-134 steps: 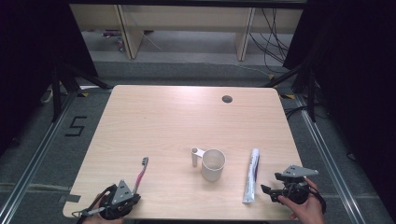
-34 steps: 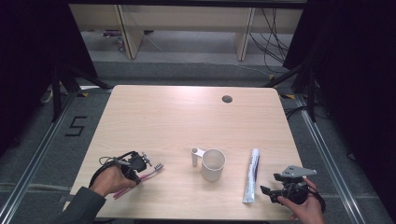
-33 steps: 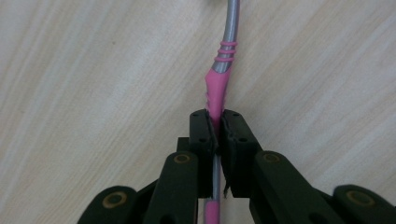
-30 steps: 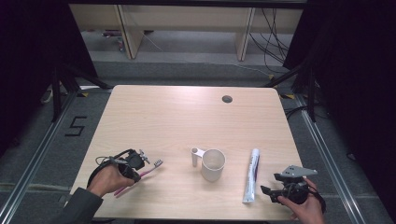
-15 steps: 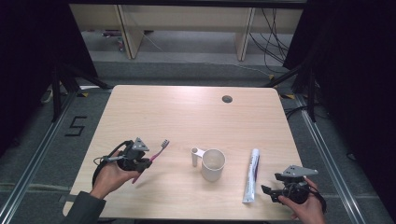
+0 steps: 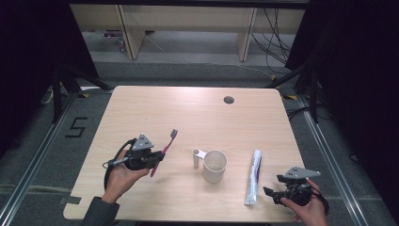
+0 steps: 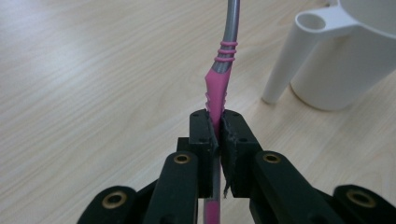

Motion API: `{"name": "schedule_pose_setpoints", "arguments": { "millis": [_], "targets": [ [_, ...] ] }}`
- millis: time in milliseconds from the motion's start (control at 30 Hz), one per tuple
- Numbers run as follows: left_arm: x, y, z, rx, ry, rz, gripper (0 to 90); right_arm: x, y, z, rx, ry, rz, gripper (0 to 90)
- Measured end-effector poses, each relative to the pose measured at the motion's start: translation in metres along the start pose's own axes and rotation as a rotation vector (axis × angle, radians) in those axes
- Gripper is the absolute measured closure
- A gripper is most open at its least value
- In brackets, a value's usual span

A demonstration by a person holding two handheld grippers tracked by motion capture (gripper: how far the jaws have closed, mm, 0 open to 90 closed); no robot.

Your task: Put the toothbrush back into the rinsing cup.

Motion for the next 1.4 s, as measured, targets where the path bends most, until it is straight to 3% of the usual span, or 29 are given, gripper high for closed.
{"name": "schedule_pose_setpoints", "arguments": {
  "millis": [100, 367, 433, 567, 767, 867, 1167, 1400],
  "targets": [
    [0.001, 0.002, -0.001, 0.036, 0.002, 0.019, 82.7, 0.002, 0.000, 0.000, 0.000, -0.004, 0.010, 24.4],
    [0.003, 0.006, -0.005, 0.092, 0.021, 0.019, 82.7, 0.002, 0.000, 0.000, 0.000, -0.004, 0.012, 24.4],
    [0.006, 0.010, -0.008, 0.141, 0.022, 0.043, 82.7, 0.002, 0.000, 0.000, -0.001, -0.005, 0.013, 24.4],
    [0.010, 0.014, -0.011, 0.182, 0.014, 0.058, 82.7, 0.003, 0.000, 0.000, -0.005, -0.005, 0.010, 24.4],
    [0.014, 0.026, -0.011, 0.251, 0.020, 0.057, 82.7, 0.003, 0.000, 0.000, -0.001, -0.002, 0.017, 24.4],
    [0.017, 0.032, -0.010, 0.298, 0.008, 0.061, 82.6, 0.002, 0.000, 0.001, 0.001, -0.001, -0.001, 24.4],
    [0.023, 0.045, -0.011, 0.396, -0.013, 0.092, 82.6, 0.003, 0.000, 0.000, 0.010, 0.000, 0.017, 24.4],
    [0.027, 0.051, -0.011, 0.433, -0.026, 0.102, 82.6, 0.002, 0.000, 0.000, 0.001, 0.002, 0.007, 24.4]
  ]
}}
Point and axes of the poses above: each handheld gripper's, and its own axes: z roughly backward along the jaws, y roughly out of its top, x roughly to its right, the point moved 5 cm from there along -z, roughly forward along the jaws, and after that the axes turned 4 degrees about x, right-handed, at the moved point
